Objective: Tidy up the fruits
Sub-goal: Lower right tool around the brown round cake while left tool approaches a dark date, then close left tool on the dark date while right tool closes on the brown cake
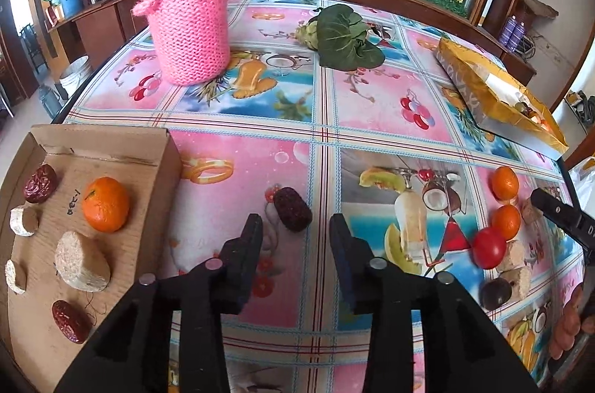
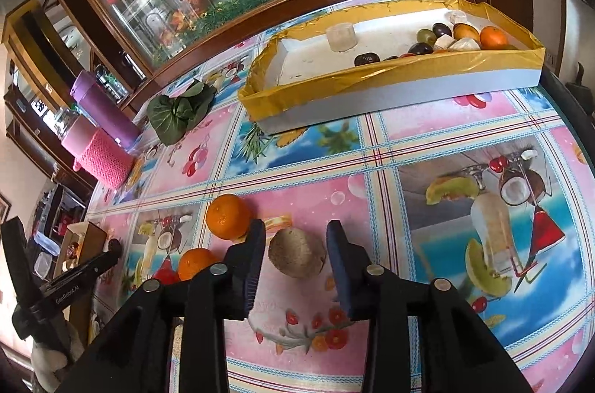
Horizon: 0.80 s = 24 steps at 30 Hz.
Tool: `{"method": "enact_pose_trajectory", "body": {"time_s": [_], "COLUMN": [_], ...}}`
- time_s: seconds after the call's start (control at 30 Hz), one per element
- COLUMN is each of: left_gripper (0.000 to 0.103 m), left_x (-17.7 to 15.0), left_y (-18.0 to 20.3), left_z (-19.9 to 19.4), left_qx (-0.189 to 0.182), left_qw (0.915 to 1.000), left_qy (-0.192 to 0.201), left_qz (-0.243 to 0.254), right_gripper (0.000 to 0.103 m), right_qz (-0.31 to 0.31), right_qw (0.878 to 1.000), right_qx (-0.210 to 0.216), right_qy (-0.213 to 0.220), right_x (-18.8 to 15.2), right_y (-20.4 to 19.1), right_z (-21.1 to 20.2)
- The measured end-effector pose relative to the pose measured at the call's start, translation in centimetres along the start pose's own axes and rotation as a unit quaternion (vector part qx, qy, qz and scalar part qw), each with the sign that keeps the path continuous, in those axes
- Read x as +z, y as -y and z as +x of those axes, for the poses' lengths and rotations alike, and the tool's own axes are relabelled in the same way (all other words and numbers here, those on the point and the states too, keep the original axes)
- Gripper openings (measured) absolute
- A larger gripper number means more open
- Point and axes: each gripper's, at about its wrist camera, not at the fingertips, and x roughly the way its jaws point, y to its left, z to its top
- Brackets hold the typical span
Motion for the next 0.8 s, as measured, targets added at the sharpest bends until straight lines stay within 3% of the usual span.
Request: {"method": "enact_pose_trajectory", "body": {"time_s": [0.17, 0.2, 0.27, 0.43, 0.6, 0.7, 0.8], "left_gripper": [0.036, 0.019, 0.019, 0.019, 0.019, 0.019, 0.020], "left_x": [0.3, 0.2, 0.1, -0.4, -1.2, -2.3, -3.7], "left_y": [0.4, 0.5, 0.6, 0.3, -0.5, -2.8, -6.5], "left_z": [0.8, 0.8, 0.7, -1.0, -5.1, -8.1, -10.6], "left_qx": [0.010, 0.017, 0.021, 0.008, -0.034, -0.050, -0.042], "left_qw": [0.9999, 0.9998, 0.9997, 0.9998, 0.9985, 0.9968, 0.9953], "left_qy": [0.005, 0.008, 0.009, 0.018, 0.036, 0.051, 0.063], "left_qz": [-0.003, -0.001, 0.002, -0.010, -0.023, -0.037, -0.061], "right_gripper": [0.043, 0.042, 0.033, 0.033, 0.033, 0.033, 0.033], "right_qz": [-0.037, -0.046, -0.061, -0.055, -0.042, -0.038, -0.036], "right_qw": [0.999, 0.998, 0.996, 0.997, 0.997, 0.997, 0.998], "right_qx": [-0.027, -0.035, -0.059, -0.055, -0.052, -0.051, -0.047], "right_qy": [-0.003, -0.002, 0.000, 0.009, 0.026, 0.031, 0.038], "right_x": [-0.6, -0.7, -0.9, -0.8, -0.5, -0.7, -1.0], "right_y": [-1.3, -1.5, -1.8, -1.5, -1.1, -1.2, -1.9], "right_z": [0.7, 0.8, 0.8, 0.3, -0.5, -0.8, -1.6]}}
